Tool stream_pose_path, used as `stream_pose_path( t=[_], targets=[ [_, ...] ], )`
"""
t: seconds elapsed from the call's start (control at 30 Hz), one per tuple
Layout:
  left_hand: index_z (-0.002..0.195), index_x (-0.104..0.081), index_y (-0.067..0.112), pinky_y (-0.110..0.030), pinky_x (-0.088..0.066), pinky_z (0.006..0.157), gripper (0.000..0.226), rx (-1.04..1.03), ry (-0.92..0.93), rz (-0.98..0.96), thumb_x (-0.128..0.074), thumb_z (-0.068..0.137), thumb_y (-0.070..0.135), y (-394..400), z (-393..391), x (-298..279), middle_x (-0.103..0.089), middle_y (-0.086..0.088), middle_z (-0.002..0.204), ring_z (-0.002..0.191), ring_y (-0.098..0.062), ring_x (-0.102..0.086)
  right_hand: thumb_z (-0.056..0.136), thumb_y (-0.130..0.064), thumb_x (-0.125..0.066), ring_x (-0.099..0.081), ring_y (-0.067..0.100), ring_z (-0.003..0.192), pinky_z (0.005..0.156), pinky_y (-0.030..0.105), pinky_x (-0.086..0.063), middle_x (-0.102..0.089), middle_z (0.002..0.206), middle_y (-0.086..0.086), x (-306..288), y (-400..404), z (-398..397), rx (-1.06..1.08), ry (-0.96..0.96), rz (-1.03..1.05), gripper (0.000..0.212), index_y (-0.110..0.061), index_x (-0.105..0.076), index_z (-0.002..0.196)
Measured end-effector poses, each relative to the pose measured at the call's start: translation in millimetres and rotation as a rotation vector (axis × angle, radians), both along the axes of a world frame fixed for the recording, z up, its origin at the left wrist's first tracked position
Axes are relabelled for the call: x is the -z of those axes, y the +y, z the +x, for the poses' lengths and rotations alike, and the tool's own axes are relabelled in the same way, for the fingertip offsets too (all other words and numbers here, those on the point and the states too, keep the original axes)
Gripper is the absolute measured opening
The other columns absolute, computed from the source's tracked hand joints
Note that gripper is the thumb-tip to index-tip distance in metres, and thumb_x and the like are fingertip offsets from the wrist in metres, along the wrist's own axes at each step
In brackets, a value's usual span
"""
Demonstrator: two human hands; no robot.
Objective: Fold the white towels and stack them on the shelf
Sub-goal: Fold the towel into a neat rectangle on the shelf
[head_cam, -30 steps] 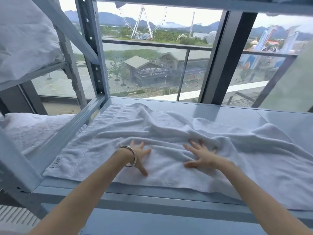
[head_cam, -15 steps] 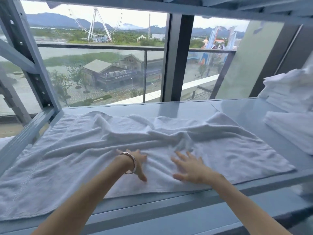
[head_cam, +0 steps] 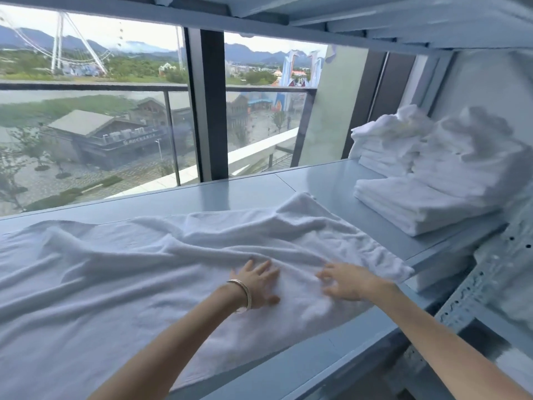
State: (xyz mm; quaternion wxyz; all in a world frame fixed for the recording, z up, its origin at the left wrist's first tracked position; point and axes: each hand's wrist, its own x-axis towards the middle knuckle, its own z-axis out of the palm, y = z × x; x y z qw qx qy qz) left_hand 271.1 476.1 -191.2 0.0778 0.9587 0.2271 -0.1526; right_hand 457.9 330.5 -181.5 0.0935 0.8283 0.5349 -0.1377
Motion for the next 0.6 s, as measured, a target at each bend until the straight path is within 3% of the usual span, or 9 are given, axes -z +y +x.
stream_pose_path(
  t=[0.07, 0.17, 0.37, 0.5, 0.6],
  targets=[
    [0.148, -0.016, 0.031, -0.051, -0.019, 0.113, 0.078, 0.038, 0.043, -0.016, -0.056, 0.085, 0.053, 1.5, 3.4, -2.9, -0.004, 0.007, 0.157, 0.144, -0.027, -0.005, 0.096, -0.035, -0.041, -0.044, 0.020, 0.125, 0.099, 0.034, -0.038, -0.048, 0.135, -0.002, -10.2, 11.7, 13.7, 0.021, -0.010, 0.204, 0.037, -0.027, -0.049, 0.131],
    [0.144, -0.029, 0.030, -0.040, -0.025, 0.113, 0.072, 0.073, 0.098, -0.017, -0.062, 0.082, 0.047, 7.5, 4.2, -6.7, -0.019, 0.001, 0.154, 0.140, -0.025, -0.020, 0.096, -0.020, -0.042, -0.044, 0.017, 0.126, 0.100, 0.032, -0.039, -0.049, 0.136, -0.003, -7.9, 39.9, 44.9, -0.031, -0.013, 0.424, 0.037, -0.022, -0.051, 0.132],
    [0.130, -0.049, 0.026, -0.033, -0.039, 0.098, 0.041, -0.111, 0.216, 0.099, -0.049, 0.091, 0.041, 9.6, 6.5, -39.3, -0.045, -0.002, 0.137, 0.123, -0.023, -0.047, 0.095, -0.010, -0.040, -0.045, 0.021, 0.123, 0.095, 0.032, -0.041, -0.041, 0.142, -0.004, -9.0, 74.2, 105.6, -0.099, -0.070, 0.355, 0.041, -0.021, -0.047, 0.134],
    [0.120, -0.059, 0.024, -0.030, -0.042, 0.088, 0.032, -0.221, -0.184, 0.348, -0.042, 0.094, 0.034, 2.5, 41.9, -47.7, -0.056, -0.002, 0.127, 0.117, -0.024, -0.052, 0.097, -0.021, -0.043, -0.031, 0.021, 0.136, 0.108, 0.033, -0.029, -0.030, 0.151, -0.002, -4.7, 88.0, 120.6, -0.258, -0.055, 0.318, 0.044, -0.021, -0.038, 0.141],
    [0.139, -0.039, 0.027, -0.036, -0.030, 0.105, 0.046, -0.188, -0.345, 0.322, -0.045, 0.093, 0.031, 9.9, 77.0, -36.5, -0.033, -0.001, 0.149, 0.136, -0.021, -0.032, 0.096, -0.039, -0.043, -0.035, 0.021, 0.131, 0.108, 0.033, -0.028, -0.039, 0.141, 0.000, 2.4, 85.0, 120.4, -0.332, -0.073, 0.188, 0.043, -0.018, -0.045, 0.133]
  ],
)
